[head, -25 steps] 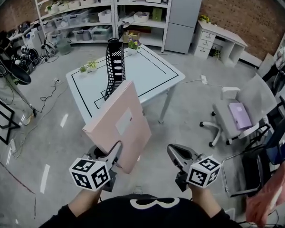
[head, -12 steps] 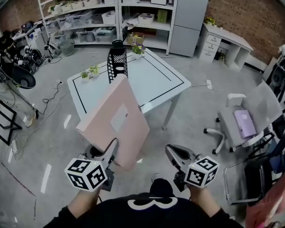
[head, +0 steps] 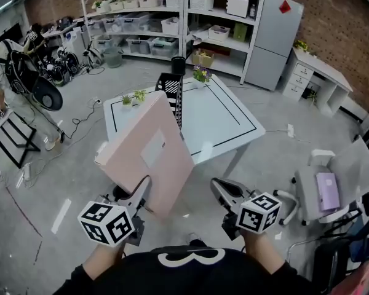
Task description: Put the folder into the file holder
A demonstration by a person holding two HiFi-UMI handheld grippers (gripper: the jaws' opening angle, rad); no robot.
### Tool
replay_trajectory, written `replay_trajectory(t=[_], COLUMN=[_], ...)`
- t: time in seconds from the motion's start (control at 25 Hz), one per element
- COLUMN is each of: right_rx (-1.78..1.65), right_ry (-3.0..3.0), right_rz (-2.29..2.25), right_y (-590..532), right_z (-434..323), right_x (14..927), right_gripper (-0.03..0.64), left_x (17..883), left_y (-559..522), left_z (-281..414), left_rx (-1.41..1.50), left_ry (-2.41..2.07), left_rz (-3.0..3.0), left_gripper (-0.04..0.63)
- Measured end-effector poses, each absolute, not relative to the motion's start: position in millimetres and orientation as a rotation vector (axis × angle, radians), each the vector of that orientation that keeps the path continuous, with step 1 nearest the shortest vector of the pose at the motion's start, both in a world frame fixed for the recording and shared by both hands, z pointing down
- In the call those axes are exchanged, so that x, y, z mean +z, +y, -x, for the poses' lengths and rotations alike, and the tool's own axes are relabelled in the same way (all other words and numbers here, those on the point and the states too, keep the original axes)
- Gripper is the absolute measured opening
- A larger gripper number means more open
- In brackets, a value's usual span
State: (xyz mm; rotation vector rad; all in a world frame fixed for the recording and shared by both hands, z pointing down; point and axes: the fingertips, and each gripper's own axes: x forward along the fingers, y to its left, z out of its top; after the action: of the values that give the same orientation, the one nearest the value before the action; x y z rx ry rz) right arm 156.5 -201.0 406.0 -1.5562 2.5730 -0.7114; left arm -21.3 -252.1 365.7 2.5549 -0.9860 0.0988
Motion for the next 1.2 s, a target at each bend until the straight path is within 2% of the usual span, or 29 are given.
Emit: replay_trajectory(t=[0.76, 1.2], right_rx=[-0.631, -0.67], right_ry=[2.72, 2.74], right_rz=[1.288, 1.197], right_y=[-299.3, -332.3], right_z=[-181.7, -202.4], right_x=[379.7, 387.2], right_gripper=[0.004, 0.005], left_x=[299.8, 295.1], left_y=[-320.8, -369.5], left_z=[20.1, -3.9], left_rx=[0.03, 0.116], left_ry=[-1.31, -1.453], left_rz=[-2.6, -2.628], left_gripper=[0.143, 0.143])
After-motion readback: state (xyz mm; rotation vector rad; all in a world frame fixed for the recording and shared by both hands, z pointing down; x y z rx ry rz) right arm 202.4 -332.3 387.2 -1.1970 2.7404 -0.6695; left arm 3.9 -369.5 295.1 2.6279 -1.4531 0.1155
